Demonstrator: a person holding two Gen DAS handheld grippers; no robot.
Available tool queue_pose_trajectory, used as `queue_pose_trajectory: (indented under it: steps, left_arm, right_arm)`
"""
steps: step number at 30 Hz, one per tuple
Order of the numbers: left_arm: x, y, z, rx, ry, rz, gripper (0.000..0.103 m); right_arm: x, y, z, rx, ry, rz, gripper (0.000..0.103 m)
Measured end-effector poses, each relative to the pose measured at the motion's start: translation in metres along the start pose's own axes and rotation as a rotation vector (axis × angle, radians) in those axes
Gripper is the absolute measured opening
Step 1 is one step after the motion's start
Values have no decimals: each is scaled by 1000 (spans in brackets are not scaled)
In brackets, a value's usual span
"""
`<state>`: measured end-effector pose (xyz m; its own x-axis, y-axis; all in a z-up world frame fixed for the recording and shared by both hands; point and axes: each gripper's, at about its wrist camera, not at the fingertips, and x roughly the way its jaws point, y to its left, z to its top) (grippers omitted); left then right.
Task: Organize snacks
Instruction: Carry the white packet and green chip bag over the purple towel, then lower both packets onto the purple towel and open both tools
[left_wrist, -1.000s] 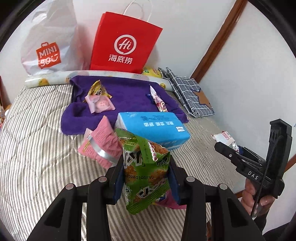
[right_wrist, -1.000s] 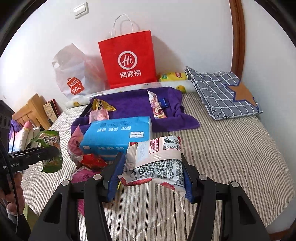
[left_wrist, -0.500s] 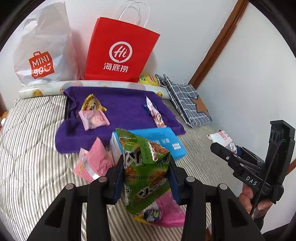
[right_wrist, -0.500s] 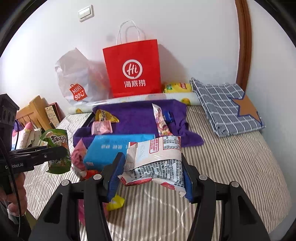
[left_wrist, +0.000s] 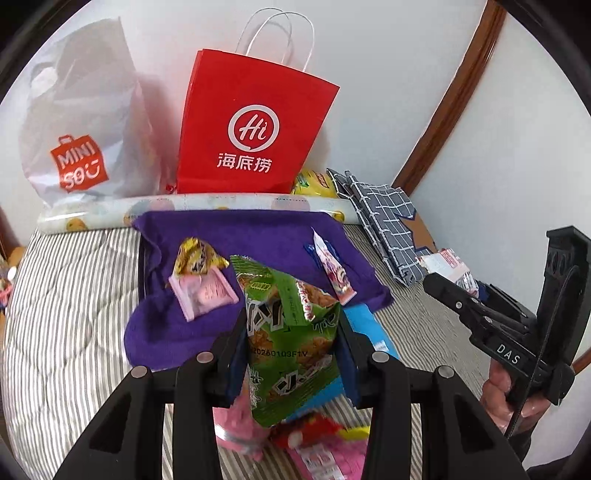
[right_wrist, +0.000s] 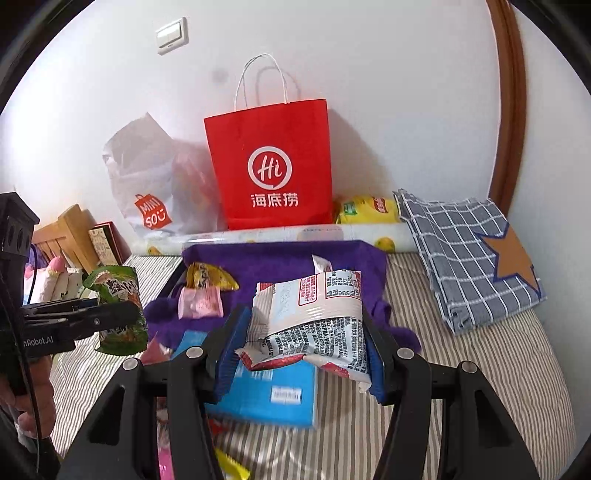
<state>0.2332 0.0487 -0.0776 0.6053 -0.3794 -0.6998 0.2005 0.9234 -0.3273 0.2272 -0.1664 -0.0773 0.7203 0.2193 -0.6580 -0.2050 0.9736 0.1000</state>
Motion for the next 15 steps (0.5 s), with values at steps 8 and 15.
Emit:
queue_pose_trajectory:
  steps: [8,15]
  left_arm:
    - [24,12,29,-1,-21,59,40]
    - [42,28,51,5,-66,138,40]
  right_arm:
    - [41,-11,28,7,-1,-1,56]
    - [70,-16,48,2,-4,-3,56]
